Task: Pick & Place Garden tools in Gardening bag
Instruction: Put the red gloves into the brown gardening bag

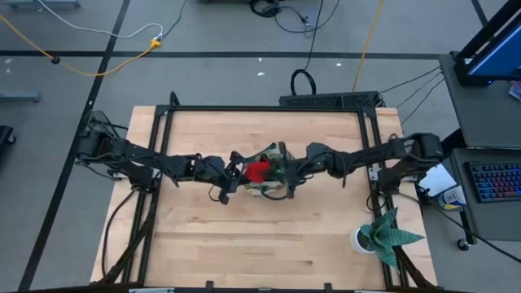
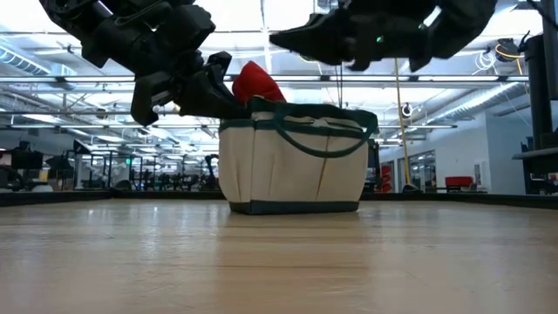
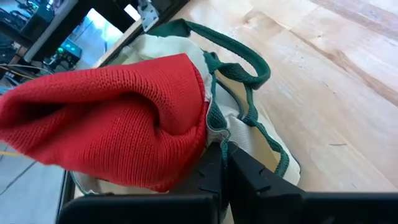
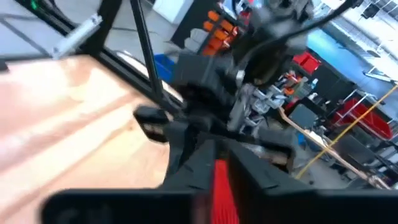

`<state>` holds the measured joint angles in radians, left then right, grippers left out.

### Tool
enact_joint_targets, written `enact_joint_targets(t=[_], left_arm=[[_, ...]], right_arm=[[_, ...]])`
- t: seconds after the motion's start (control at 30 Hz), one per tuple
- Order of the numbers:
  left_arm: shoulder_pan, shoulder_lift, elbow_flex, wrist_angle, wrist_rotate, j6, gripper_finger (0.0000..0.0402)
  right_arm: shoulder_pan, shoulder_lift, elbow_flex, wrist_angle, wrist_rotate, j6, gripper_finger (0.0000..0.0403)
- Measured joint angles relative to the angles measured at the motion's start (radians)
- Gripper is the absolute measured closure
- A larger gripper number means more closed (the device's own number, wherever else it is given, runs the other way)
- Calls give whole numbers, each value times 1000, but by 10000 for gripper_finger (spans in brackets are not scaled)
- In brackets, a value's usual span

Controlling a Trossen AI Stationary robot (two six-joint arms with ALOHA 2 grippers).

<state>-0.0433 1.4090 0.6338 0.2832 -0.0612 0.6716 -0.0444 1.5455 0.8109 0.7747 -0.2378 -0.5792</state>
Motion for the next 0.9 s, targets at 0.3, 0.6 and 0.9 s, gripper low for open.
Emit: enact_joint_targets(t=[0.3, 0.6, 0.9], left_arm=[[0, 0, 0, 16, 5, 5, 395], [0, 0, -1, 54, 5, 34, 396], [1, -5, -1, 26, -37, 34, 396]], right_arm=[[-21, 116, 31, 102, 6, 18, 398], [-53, 176, 124, -155, 76, 17, 401], [-65, 161, 127, -301, 76, 17, 402]])
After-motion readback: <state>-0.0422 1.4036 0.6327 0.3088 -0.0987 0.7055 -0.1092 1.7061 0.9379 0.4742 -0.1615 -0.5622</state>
